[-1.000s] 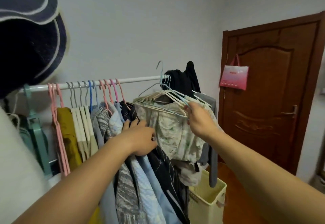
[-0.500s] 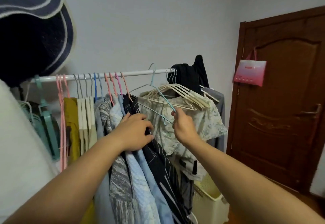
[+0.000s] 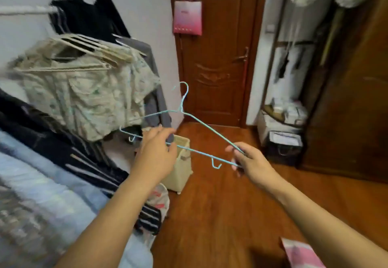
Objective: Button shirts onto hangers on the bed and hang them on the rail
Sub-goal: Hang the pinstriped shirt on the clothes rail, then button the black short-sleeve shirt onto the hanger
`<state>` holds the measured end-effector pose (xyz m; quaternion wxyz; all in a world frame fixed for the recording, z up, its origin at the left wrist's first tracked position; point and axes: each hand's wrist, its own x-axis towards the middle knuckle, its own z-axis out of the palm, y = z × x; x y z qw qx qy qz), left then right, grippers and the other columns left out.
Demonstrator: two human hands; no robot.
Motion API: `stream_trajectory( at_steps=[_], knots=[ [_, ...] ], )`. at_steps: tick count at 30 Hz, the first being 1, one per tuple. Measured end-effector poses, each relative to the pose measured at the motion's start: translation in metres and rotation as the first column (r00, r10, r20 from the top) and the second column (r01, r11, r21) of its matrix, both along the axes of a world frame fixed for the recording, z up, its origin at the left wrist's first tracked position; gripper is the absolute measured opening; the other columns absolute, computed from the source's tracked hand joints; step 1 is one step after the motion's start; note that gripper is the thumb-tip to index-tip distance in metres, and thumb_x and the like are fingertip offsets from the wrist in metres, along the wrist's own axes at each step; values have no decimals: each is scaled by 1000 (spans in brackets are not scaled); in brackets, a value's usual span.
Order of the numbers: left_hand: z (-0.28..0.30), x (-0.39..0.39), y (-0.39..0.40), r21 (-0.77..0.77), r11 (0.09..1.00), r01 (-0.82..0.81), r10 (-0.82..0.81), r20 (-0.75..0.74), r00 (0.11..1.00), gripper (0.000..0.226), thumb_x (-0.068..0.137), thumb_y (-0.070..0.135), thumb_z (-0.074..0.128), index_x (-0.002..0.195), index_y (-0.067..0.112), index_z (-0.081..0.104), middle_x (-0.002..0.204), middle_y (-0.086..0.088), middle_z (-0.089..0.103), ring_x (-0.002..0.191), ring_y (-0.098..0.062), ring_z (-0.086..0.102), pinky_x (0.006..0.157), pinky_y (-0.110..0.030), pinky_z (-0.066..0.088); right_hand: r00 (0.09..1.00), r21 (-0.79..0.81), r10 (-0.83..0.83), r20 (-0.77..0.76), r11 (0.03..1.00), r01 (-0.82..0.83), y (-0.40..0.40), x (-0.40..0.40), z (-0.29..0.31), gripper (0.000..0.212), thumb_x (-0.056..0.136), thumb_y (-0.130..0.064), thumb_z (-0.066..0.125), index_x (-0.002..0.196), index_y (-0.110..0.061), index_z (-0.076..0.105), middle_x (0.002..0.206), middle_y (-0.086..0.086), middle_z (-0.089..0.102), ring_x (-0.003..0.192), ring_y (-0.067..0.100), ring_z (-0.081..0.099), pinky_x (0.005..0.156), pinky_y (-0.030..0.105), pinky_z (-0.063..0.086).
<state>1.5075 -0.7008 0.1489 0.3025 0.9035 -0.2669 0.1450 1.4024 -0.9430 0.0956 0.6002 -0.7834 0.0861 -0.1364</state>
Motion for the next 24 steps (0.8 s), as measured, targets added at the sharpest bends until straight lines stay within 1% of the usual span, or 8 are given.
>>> stream_trajectory(
  at_steps=[3,6,9,12,15,18,21,24],
  knots=[
    [-98,-35,-81,310,920,241,-201,-156,967,54,90,18,64,143,25,56,148,-11,48,140,-34,41,119,-44,29,985,256,-117,-128,955,147,-58,-121,-65,20,105,-18,47,109,-8,64,56,3,51,48,20,45,55,30,38],
    [-181,-89,-142,532,698,480,-422,-237,875,61,87,24,65,146,32,51,152,-10,47,144,-33,38,118,-49,30,893,441,-348,-284,780,444,-73,-249,-127,31,99,-34,51,109,-9,64,58,9,52,49,22,48,56,32,37],
    [-245,-161,-191,623,398,674,-548,-428,719,64,94,31,57,155,33,37,160,-6,36,150,-29,27,122,-44,24,668,492,-557,-494,454,743,-44,-379,-184,34,104,-33,47,114,-6,65,78,9,63,71,26,67,71,44,58],
    [-297,-235,-220,545,94,833,-565,-660,496,65,96,33,54,157,33,31,163,-7,27,151,-28,22,123,-38,22,344,425,-687,-640,56,904,30,-488,-223,31,105,-30,49,117,-7,65,110,17,69,93,28,74,85,48,60],
    [-320,-302,-234,455,-140,879,-531,-784,322,59,99,31,56,155,22,38,158,-8,38,145,-28,35,118,-35,28,-48,322,-730,-682,-358,877,119,-563,-230,27,106,-22,47,115,-3,63,110,27,67,84,30,75,75,36,63],
    [-310,-367,-241,354,-256,900,-502,-844,189,54,98,22,57,151,18,44,149,-10,50,127,-27,54,105,-32,42,-296,312,-689,-662,-612,727,197,-620,-217,29,108,-19,43,118,1,61,96,21,64,76,28,76,69,32,64],
    [-288,-432,-245,323,-330,887,-519,-847,115,54,97,19,58,149,21,46,141,-11,55,85,-21,63,79,-30,48,-391,342,-669,-632,-693,634,248,-676,-200,30,108,-22,43,121,-2,60,90,16,69,77,26,76,67,31,63],
    [-262,-497,-237,312,-354,882,-625,-780,25,51,98,20,60,148,20,48,148,-11,51,114,-27,62,98,-34,44,-427,353,-671,-607,-708,611,273,-741,-191,26,107,-23,44,121,-7,60,75,7,71,78,26,77,67,29,63]
  ],
)
